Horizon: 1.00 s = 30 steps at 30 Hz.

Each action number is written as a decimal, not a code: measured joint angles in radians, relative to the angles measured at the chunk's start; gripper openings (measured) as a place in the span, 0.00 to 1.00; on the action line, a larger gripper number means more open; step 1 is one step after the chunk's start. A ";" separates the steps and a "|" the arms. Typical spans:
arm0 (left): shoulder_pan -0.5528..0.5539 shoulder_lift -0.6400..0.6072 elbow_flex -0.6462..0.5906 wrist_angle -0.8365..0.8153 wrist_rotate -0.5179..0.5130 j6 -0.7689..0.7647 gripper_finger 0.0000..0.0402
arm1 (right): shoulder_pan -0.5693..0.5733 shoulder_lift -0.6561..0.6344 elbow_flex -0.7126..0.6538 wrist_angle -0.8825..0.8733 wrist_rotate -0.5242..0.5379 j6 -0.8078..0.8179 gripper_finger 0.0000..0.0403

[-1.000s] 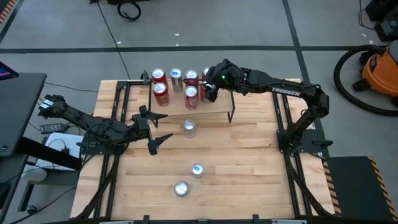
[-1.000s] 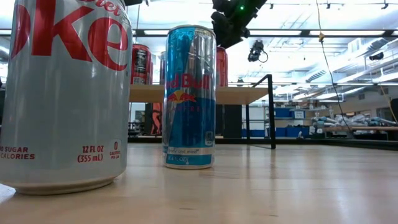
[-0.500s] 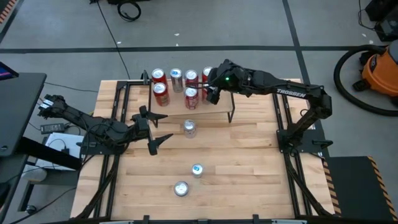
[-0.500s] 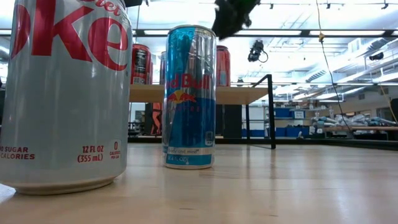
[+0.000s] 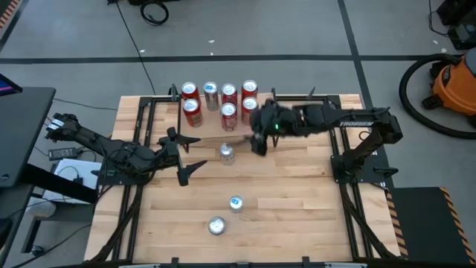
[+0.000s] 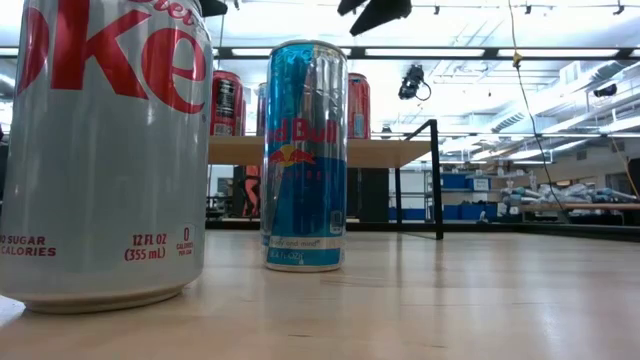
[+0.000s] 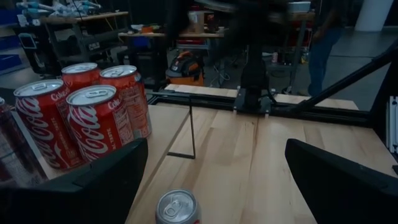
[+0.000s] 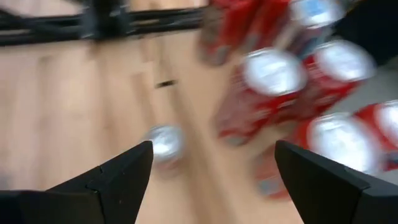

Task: Place canned beverage on shelf
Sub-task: Put the blue soda can on the shelf

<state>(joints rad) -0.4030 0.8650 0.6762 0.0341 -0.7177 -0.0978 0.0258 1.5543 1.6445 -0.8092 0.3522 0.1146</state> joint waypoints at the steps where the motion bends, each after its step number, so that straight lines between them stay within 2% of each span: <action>1: 0.002 0.002 0.000 0.000 0.000 -0.004 0.98 | 0.026 0.000 -0.004 -0.012 -0.004 0.024 0.86; 10: 0.007 0.007 0.000 0.000 0.013 -0.044 0.98 | 0.252 0.000 -0.044 0.021 -0.001 0.144 0.86; 15: 0.007 0.007 0.000 -0.001 0.013 -0.050 0.98 | 0.339 0.000 -0.130 0.086 0.044 0.159 0.86; 24: 0.007 0.013 0.000 -0.001 0.048 -0.062 0.98 | 0.368 0.001 -0.345 0.314 0.050 0.227 0.86; 27: 0.007 0.013 0.000 -0.001 0.048 -0.069 0.98 | 0.368 0.010 -0.382 0.417 0.046 0.235 0.86; 30: 0.007 0.013 0.000 0.002 0.048 -0.070 0.98 | 0.376 0.029 -0.386 0.445 0.039 0.228 0.86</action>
<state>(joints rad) -0.3958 0.8780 0.6762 0.0357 -0.6701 -0.1679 0.4019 1.5830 1.2587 -0.3646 0.3912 0.3428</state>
